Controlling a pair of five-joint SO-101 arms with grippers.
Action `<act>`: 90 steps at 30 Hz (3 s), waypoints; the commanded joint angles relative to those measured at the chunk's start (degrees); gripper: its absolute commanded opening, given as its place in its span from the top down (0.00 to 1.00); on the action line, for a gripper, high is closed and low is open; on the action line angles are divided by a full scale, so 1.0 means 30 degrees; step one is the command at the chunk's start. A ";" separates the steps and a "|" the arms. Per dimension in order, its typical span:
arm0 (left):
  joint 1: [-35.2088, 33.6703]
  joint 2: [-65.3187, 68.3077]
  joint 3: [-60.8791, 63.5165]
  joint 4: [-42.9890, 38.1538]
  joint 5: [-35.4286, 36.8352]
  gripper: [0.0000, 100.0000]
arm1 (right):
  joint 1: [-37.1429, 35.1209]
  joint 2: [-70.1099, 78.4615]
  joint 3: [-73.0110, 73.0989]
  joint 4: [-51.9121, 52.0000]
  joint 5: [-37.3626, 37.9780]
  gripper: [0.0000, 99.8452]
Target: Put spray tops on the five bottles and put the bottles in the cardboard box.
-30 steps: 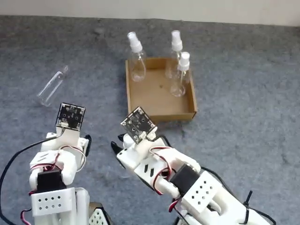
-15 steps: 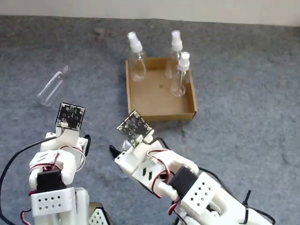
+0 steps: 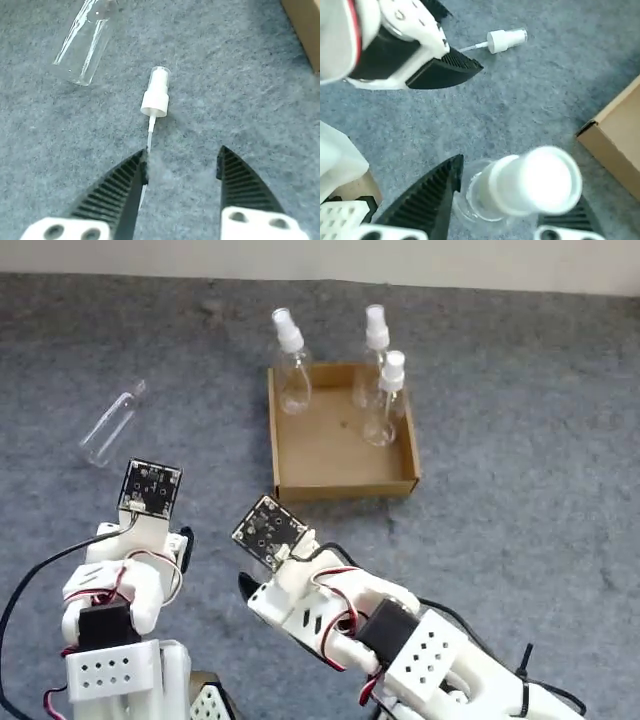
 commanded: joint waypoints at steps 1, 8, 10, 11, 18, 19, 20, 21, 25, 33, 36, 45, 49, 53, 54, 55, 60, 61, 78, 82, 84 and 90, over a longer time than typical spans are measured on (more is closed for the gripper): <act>-0.0190 -0.0073 -0.0894 -0.0381 -0.0059 0.82 | -0.0161 -0.0571 -0.1158 0.0044 0.0879 0.81; -0.0190 -0.0073 -0.0894 -0.0410 -0.0059 0.82 | -0.0220 -0.0571 -0.1158 0.0044 0.0938 0.81; -0.0190 -0.0073 -0.0894 -0.0410 -0.0059 0.82 | -0.0249 -0.0571 -0.1158 0.0103 0.1348 0.81; -0.0190 -0.0073 -0.0894 -0.0410 -0.0059 0.82 | -0.0249 -0.0571 -0.1158 0.0337 0.1875 0.81; -0.0161 -0.0073 -0.0894 -0.0410 -0.0059 0.82 | -0.0249 -0.0571 -0.1158 0.2330 0.3136 0.81; -0.0161 -0.0073 -0.0894 -0.0410 -0.0059 0.82 | -0.0249 -0.0513 -0.1099 0.2300 0.3106 0.81; -0.0161 -0.0073 -0.0894 -0.0410 -0.0059 0.82 | -0.0249 -0.0454 -0.1099 0.2300 0.3194 0.81; -0.0161 -0.0073 -0.0894 -0.0410 -0.0059 0.82 | -0.0249 -0.0454 -0.1099 0.2242 0.3194 0.81; -0.0161 -0.0073 -0.0894 -0.0410 -0.0059 0.82 | -0.0249 -0.0454 -0.0952 0.2183 0.3194 0.81; -0.0161 -0.0073 -0.0952 -0.0410 0.0029 0.82 | -0.0249 0.0132 -0.0044 0.2154 0.3223 0.81; -0.0161 -0.0073 -0.0952 -0.0410 0.0029 0.82 | -0.0220 0.1421 0.0337 0.1245 0.3223 0.81; -0.0190 -0.0073 -0.0952 -0.0410 -0.0059 0.82 | -0.0161 0.3414 0.0396 0.0571 0.3223 0.81; -0.0190 -0.0073 -0.0952 -0.0410 0.0000 0.82 | 0.0015 0.3443 0.0454 0.0571 0.3223 0.92; -0.0249 -0.0073 -0.0952 -0.0410 0.0000 0.82 | 0.1245 0.3443 0.0337 0.0601 0.3223 0.99; -0.0249 -0.0073 -0.0952 -0.0410 0.0000 0.82 | 0.1597 0.3443 0.0337 0.0601 0.3223 1.00; -0.0249 -0.0073 -0.0952 -0.0410 0.0000 0.82 | 0.1949 0.3443 0.0337 0.0659 0.3223 1.00; -0.0249 -0.0073 -0.0952 -0.0410 0.0000 0.82 | 0.4059 0.3443 -0.1509 0.1861 0.3897 1.00; -0.0249 -0.0073 -0.0923 -0.0410 -0.0029 0.82 | 0.4557 0.3443 -0.2271 0.2564 0.4249 1.00; -0.0425 0.0103 -0.1538 -0.0410 0.0498 0.82 | 0.5084 0.3971 -0.6227 0.7546 0.7385 1.00; -0.2593 0.0132 -0.3004 -0.0322 0.0498 0.82 | 0.3766 0.7546 -0.5495 0.7077 0.7062 1.00; -0.3414 0.0161 -0.3355 -0.0322 -0.0410 0.82 | 0.3678 0.9949 -0.6139 0.7048 0.7033 1.00; -0.5641 0.0190 -0.3560 -0.1084 -0.1553 0.82 | 0.2388 1.5868 -1.1648 0.7048 0.6828 1.00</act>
